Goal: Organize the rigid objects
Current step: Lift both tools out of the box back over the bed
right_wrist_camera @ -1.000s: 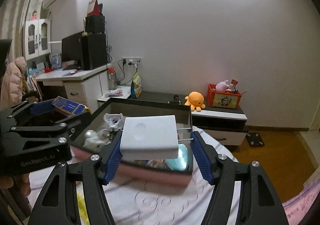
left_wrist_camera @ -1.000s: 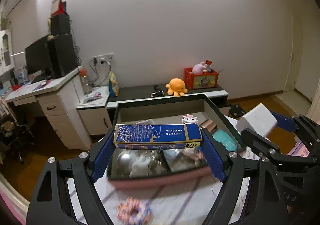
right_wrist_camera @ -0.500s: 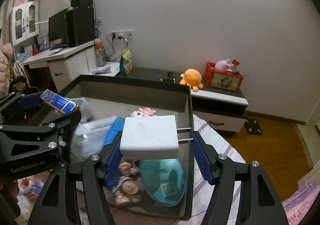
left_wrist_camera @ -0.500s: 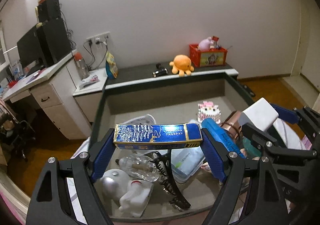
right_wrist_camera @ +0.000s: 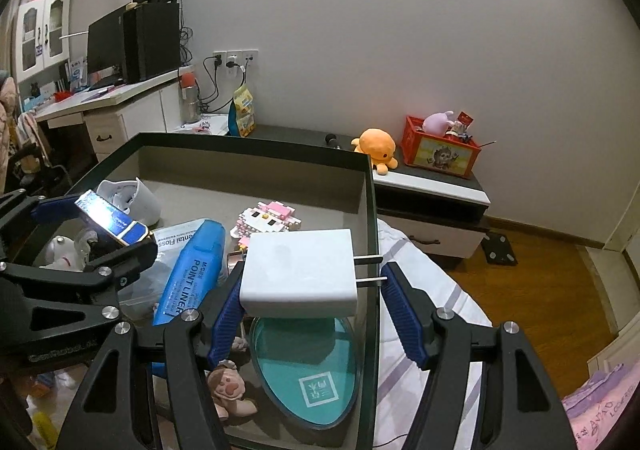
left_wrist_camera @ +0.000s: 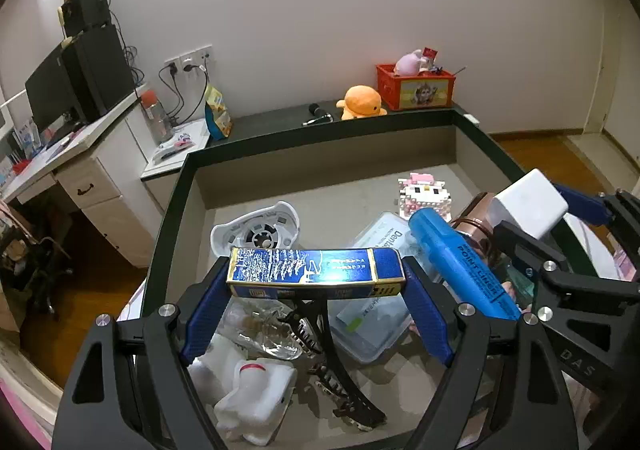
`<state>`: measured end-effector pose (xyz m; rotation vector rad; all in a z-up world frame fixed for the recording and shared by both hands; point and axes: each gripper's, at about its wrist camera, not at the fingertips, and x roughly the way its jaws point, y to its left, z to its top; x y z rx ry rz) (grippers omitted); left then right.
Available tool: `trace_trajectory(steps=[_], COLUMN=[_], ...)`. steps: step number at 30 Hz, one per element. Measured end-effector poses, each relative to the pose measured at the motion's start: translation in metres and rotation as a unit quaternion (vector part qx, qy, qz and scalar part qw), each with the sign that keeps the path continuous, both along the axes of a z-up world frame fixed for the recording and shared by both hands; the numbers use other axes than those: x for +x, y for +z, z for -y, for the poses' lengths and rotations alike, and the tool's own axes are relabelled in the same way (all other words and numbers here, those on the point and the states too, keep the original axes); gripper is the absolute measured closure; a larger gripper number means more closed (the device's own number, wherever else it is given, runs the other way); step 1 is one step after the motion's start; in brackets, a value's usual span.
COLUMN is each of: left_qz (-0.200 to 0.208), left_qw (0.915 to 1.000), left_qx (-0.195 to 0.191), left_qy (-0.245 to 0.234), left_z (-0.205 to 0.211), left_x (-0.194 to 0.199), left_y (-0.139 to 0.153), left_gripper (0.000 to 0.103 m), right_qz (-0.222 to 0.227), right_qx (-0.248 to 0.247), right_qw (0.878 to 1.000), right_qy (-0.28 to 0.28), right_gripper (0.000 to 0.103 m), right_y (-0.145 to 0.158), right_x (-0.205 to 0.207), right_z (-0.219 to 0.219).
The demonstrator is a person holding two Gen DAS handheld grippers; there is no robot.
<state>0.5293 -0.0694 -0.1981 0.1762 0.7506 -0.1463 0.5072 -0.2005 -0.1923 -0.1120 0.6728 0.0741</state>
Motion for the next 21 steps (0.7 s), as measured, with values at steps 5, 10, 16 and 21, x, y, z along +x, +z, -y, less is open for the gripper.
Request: trace_trajectory(steps=[5,10,16,21], left_qz=[0.036,0.091,0.143,0.159], left_qw=[0.9992,0.9955,0.9892,0.9865], left_qx=[0.007,-0.015,-0.027,-0.029], left_qy=[0.015,0.02,0.02,0.026], left_z=[-0.009,-0.028,-0.048,-0.066], left_x=[-0.016,-0.058,-0.129,-0.184], left_y=[0.019,0.052,0.078,0.082], left_gripper=[0.013,0.001,0.0,0.0], right_qz=[0.018,0.046,0.085,0.105], right_qx=[-0.002,0.012,0.022,0.028], right_qw=[1.0,0.999,0.996,0.993], right_qy=[0.001,0.011,0.033,0.049], right_gripper=[0.023,0.022,0.018,0.013], right_y=[0.012,0.039,0.066,0.074], right_x=[-0.01,-0.038,-0.095,-0.149], right_z=[-0.002,-0.005,-0.018,-0.028])
